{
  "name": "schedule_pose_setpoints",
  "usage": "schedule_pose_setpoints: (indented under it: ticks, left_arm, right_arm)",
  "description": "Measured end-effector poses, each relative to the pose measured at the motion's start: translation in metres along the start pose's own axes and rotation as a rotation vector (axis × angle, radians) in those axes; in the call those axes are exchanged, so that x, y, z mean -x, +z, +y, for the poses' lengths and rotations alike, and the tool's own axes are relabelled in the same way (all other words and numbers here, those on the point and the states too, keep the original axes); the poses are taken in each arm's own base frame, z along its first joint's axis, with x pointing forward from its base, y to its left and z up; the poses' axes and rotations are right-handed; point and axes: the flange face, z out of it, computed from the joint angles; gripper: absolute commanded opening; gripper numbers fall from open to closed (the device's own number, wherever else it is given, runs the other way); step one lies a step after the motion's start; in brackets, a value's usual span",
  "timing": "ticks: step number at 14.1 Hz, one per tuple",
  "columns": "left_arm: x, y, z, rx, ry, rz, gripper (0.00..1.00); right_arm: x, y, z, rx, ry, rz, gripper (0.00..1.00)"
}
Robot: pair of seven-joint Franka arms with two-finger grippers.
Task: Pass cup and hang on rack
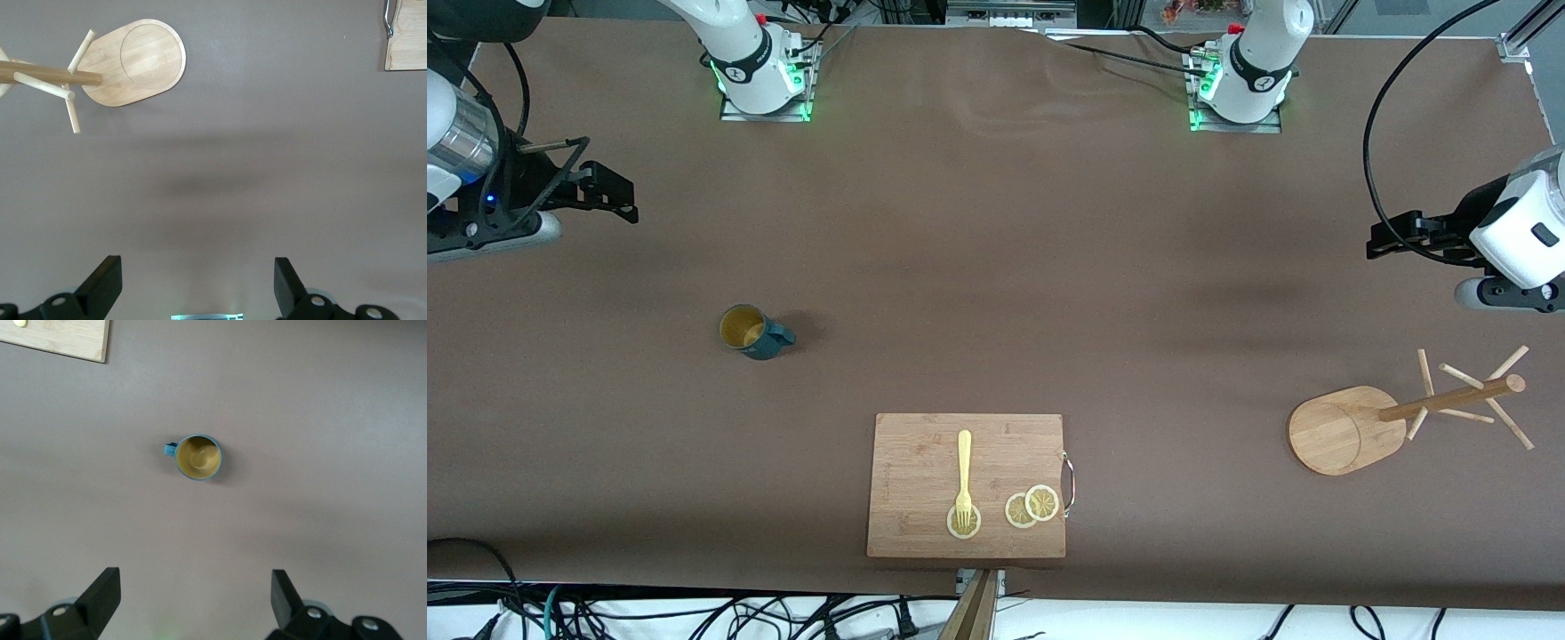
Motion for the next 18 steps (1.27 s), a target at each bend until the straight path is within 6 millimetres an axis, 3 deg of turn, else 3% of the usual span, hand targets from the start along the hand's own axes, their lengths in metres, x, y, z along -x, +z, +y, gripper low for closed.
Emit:
schedule_pose_setpoints:
  ticks: [13, 18]
  left_arm:
    - [0.0, 0.0, 0.0, 0.0, 0.0, 0.0, 1.0]
    - [0.0, 0.0, 0.0, 0.0, 0.0, 0.0, 1.0]
  right_arm:
    - [-0.005, 0.015, -0.002, 0.002, -0.004, -0.028, 1.0]
    - [-0.007, 0.035, -0.004, 0.0, -0.007, -0.039, 1.0]
